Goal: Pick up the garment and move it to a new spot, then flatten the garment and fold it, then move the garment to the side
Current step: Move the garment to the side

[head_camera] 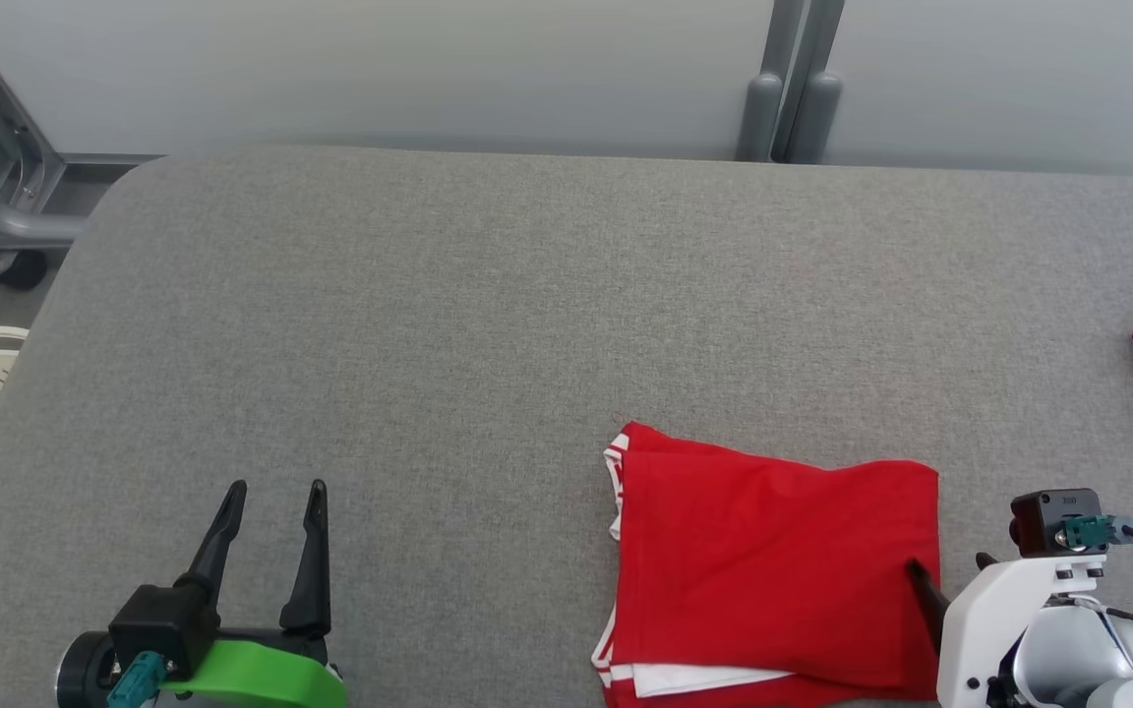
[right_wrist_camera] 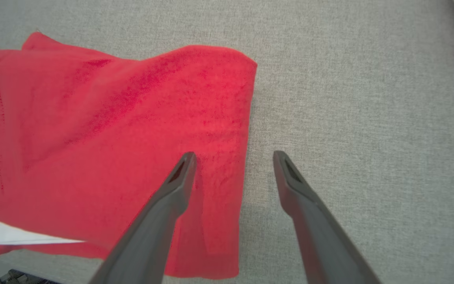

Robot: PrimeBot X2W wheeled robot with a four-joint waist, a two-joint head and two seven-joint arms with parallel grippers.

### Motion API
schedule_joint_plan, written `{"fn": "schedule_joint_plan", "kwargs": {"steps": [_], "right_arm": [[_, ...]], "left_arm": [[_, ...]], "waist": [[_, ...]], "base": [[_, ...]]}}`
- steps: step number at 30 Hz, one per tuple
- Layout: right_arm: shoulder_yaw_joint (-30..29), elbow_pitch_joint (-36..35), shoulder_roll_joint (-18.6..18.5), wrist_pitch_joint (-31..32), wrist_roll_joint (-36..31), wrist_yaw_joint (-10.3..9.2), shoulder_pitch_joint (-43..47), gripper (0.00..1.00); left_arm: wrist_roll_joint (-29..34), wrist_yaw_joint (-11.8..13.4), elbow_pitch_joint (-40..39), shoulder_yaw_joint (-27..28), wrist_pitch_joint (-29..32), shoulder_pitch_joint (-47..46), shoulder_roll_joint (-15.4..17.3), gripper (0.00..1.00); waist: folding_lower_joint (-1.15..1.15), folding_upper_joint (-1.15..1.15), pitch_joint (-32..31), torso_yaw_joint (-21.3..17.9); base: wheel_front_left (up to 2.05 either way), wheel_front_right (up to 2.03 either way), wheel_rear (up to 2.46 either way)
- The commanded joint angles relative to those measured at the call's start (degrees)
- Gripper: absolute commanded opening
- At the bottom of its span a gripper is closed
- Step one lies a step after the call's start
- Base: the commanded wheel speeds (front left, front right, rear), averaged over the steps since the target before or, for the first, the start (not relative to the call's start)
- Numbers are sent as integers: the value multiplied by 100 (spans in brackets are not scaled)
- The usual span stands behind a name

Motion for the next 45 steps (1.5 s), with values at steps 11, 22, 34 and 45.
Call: {"fn": "schedule_joint_plan", "kwargs": {"steps": [11,22,34,45], "right_arm": [[185,952,-7,-276,380,-3,-383,100],[112,1650,-4,-300,401,-4,-607,100],[34,2202,-6,-287,355,-13,-772,0],[125,1899,-30,-234,-82,-13,-1202,0]], "left_arm": [[160,-115,3,143,-4,-128,-59,100],[183,-217,109,181,-4,-222,-84,100],[203,-296,209,186,-4,-263,-126,100],[256,-288,127,251,-4,-323,-189,100]], "waist": [[0,0,269,-91],[0,0,325,-55],[0,0,365,-46],[0,0,425,-283]], "base": [[0,0,0],[0,0,0],[0,0,0],[0,0,0]]}}
